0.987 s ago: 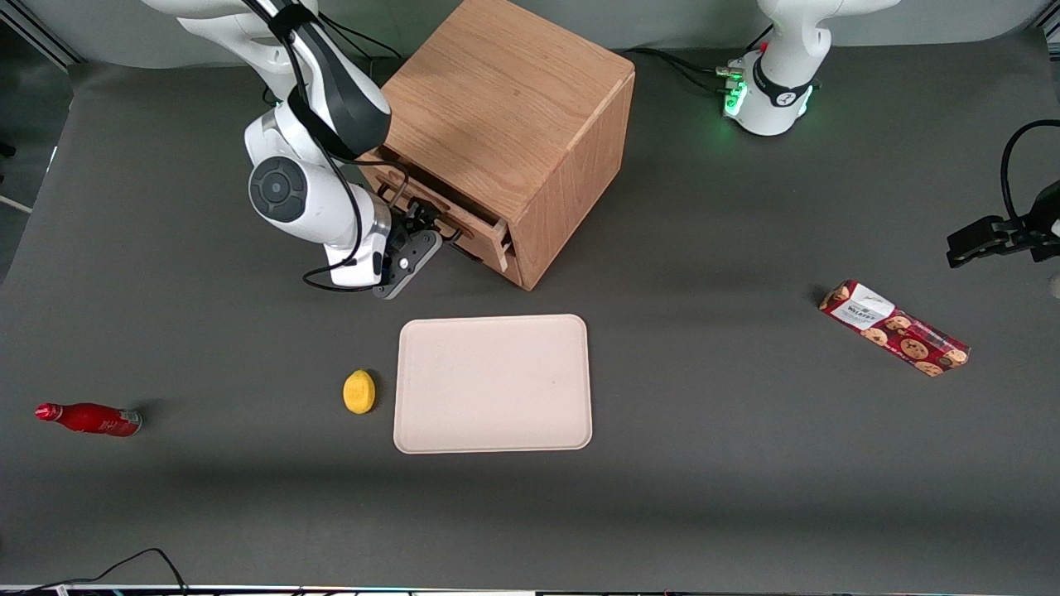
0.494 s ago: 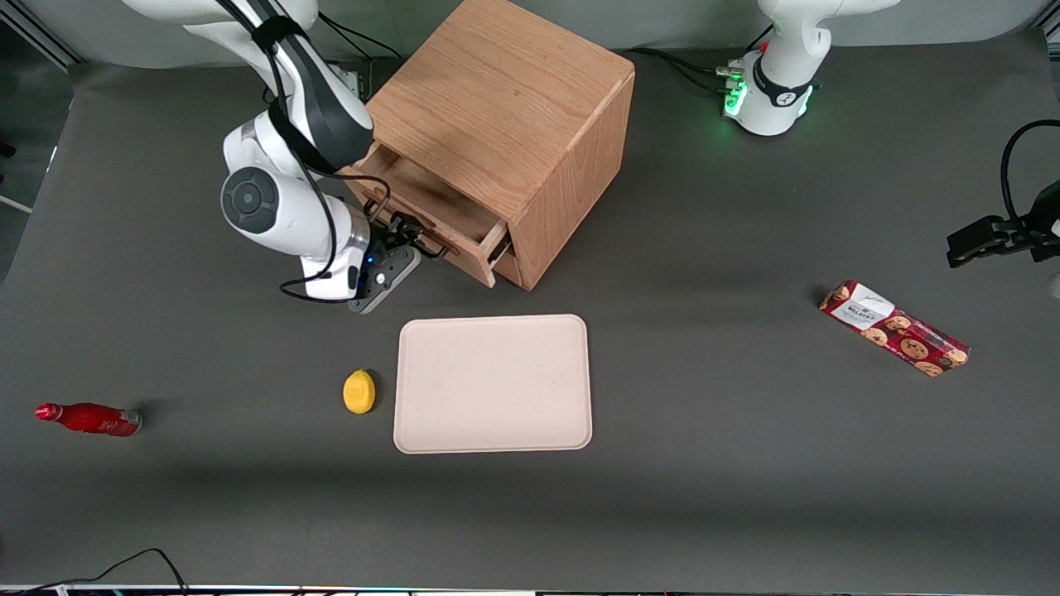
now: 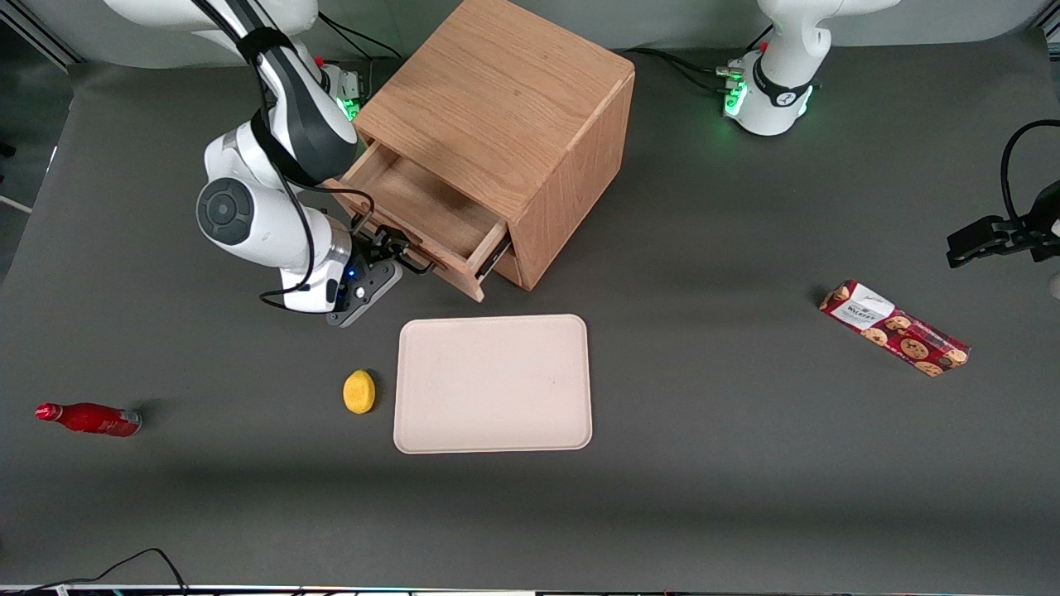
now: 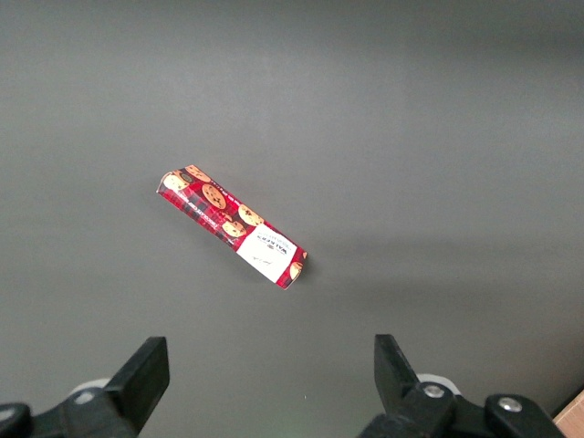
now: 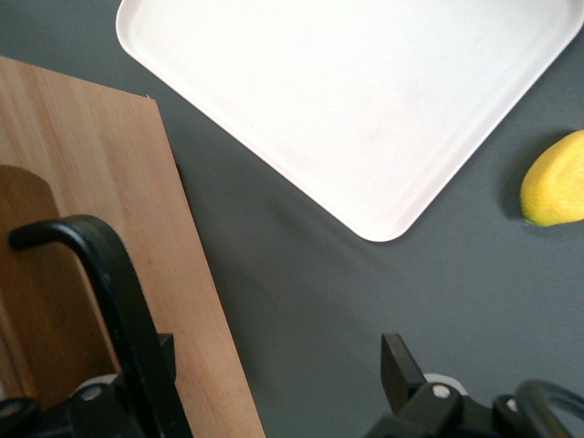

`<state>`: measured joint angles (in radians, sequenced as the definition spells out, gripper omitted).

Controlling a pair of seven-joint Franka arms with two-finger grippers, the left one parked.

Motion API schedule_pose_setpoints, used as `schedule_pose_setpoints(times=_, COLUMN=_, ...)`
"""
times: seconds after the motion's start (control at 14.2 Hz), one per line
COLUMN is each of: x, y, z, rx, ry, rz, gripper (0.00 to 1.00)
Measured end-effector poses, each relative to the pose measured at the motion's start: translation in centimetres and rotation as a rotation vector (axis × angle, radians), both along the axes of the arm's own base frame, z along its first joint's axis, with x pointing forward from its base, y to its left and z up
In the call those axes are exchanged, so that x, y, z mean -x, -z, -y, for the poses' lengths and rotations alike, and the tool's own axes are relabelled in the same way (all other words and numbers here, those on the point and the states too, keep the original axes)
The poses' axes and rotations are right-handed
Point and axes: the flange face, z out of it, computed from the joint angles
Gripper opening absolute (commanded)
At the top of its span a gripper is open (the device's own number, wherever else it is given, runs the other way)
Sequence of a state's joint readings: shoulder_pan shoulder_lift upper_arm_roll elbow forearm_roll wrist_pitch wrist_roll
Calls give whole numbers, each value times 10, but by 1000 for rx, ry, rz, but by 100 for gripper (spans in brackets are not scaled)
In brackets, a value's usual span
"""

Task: Open upper drawer
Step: 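Pull the handle with the right gripper, sliding the upper drawer outward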

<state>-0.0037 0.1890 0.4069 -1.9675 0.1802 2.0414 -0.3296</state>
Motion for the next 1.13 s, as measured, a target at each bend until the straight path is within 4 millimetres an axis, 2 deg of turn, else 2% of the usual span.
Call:
schedule_pose_setpoints(times=0.63, x=-24, y=-9, z=27, rx=24, ry=34, rz=41, gripper=100)
schedule_pose_setpoints(times=1.13, x=-43, y=-10, z=49, rx=37, ry=59, rz=58, gripper=100)
